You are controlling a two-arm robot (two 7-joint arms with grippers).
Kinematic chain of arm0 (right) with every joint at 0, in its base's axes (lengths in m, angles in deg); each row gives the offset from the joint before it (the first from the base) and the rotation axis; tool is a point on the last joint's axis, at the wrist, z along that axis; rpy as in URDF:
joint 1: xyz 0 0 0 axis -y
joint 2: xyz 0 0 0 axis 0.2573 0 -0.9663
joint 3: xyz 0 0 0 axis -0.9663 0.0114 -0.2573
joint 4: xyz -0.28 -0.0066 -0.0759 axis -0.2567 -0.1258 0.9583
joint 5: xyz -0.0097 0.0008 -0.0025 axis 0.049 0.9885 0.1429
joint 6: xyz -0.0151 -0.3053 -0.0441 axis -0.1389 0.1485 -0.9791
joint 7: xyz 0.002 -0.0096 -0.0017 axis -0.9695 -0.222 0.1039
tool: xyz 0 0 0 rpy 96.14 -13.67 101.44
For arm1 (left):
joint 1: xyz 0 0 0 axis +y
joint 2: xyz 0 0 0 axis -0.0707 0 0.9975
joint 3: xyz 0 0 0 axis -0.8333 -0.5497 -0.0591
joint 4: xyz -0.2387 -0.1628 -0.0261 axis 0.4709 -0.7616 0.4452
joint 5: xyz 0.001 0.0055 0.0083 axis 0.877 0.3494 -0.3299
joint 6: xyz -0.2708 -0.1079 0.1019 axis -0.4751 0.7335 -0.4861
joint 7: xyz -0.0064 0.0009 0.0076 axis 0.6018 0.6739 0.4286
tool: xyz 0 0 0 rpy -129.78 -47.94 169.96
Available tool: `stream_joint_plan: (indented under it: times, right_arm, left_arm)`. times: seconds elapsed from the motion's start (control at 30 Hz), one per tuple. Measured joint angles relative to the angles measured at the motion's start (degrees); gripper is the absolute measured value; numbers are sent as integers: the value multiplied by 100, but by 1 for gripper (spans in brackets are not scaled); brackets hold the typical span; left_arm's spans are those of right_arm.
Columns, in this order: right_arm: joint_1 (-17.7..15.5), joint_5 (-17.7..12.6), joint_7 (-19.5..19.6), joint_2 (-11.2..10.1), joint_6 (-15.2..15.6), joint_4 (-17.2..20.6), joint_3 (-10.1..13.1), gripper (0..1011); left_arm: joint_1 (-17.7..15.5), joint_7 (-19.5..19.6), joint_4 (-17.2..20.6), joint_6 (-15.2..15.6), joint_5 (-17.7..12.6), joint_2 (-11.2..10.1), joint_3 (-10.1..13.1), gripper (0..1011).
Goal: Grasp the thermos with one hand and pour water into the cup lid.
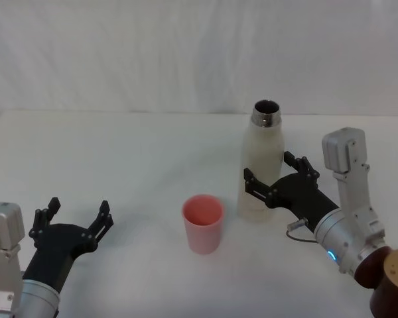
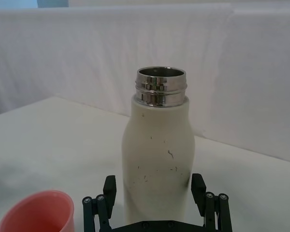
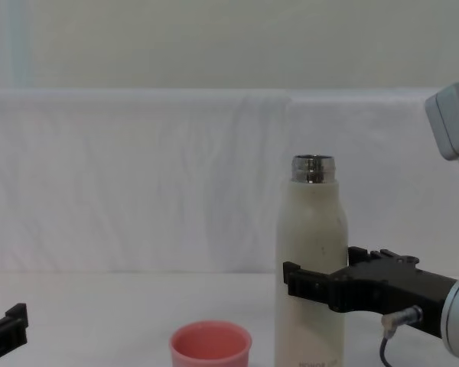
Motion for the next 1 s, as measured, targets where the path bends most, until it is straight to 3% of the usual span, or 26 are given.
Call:
stream_joint_plan:
  times: [1.0]
  right_arm:
    - [248,13,53,156,-5,-338,-40,1000]
  left_arm:
    - [0,0,0,0,0,0,0,1001]
